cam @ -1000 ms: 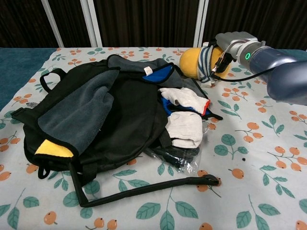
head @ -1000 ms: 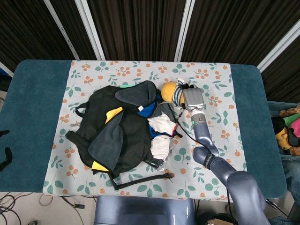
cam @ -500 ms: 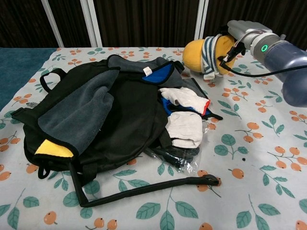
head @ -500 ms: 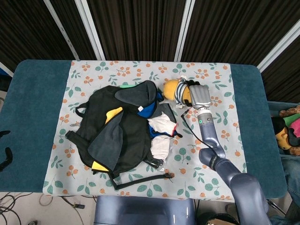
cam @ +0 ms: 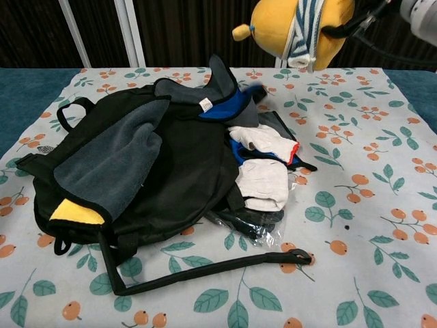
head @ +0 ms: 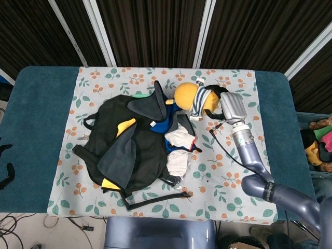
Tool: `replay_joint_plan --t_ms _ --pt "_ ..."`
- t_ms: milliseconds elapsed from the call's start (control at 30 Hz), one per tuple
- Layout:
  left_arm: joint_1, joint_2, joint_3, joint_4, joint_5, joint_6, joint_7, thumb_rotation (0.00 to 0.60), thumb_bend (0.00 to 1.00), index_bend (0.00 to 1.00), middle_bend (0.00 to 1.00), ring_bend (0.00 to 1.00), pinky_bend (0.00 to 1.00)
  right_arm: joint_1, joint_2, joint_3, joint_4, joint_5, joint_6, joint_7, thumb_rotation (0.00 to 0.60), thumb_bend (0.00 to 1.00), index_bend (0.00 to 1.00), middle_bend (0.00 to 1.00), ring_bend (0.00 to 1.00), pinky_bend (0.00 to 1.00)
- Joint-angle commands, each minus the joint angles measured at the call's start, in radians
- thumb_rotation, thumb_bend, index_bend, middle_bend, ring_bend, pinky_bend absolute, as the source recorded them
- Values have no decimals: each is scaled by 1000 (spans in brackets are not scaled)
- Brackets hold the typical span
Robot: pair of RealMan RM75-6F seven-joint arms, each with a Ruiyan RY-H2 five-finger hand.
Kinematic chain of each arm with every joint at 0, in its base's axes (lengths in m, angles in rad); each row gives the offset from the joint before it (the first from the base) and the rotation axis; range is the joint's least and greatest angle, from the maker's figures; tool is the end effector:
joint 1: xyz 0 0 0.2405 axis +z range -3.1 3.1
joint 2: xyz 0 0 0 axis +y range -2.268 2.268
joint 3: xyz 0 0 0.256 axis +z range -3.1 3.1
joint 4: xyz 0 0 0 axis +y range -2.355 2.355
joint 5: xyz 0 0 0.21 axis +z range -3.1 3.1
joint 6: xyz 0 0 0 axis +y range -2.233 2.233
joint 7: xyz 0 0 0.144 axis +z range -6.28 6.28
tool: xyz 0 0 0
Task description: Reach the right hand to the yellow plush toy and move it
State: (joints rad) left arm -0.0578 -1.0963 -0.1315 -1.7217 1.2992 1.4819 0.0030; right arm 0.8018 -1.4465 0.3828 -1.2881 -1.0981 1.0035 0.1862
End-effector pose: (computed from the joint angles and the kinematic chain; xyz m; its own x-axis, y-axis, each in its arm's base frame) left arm -0.3157 0.1852 0.1763 0.2952 -0.0603 0.9535 0.9407 0.1931 -0.2790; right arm -0.1440 -0.4329 0.0890 -0.0106 -0.0375 0.9992 -0.9697 -0.2433 -0.0195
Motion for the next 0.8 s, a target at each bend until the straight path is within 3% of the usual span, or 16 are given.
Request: replay_joint_plan --t_ms 33,333,467,633,733,800 --pt "1 -1 1 2 5 2 -3 600 594 231 67 122 19 -94 197 89 -241 49 -19 178 600 644 725 668 733 622" --pt "1 -5 1 10 16 10 -7 600 595 231 67 122 19 -195 408 224 -468 73 -118 520 600 637 727 661 731 622" --pt "1 -7 2 12 20 13 -8 600 596 231 67 122 19 -272 489 269 -540 -12 -158 754 600 637 727 660 730 621" --pt "3 -9 3 16 27 19 -10 600 596 231 67 122 19 -336 531 291 -557 -248 -187 1175 600 637 727 658 729 622" --pt "4 -10 5 19 33 21 -11 600 596 231 67 122 19 -344 529 249 -494 -465 -127 1485 600 637 727 658 728 621" --pt "4 -11 5 21 35 23 -12 600 596 231 67 122 19 -337 525 212 -442 -563 -78 1603 600 637 727 657 727 621"
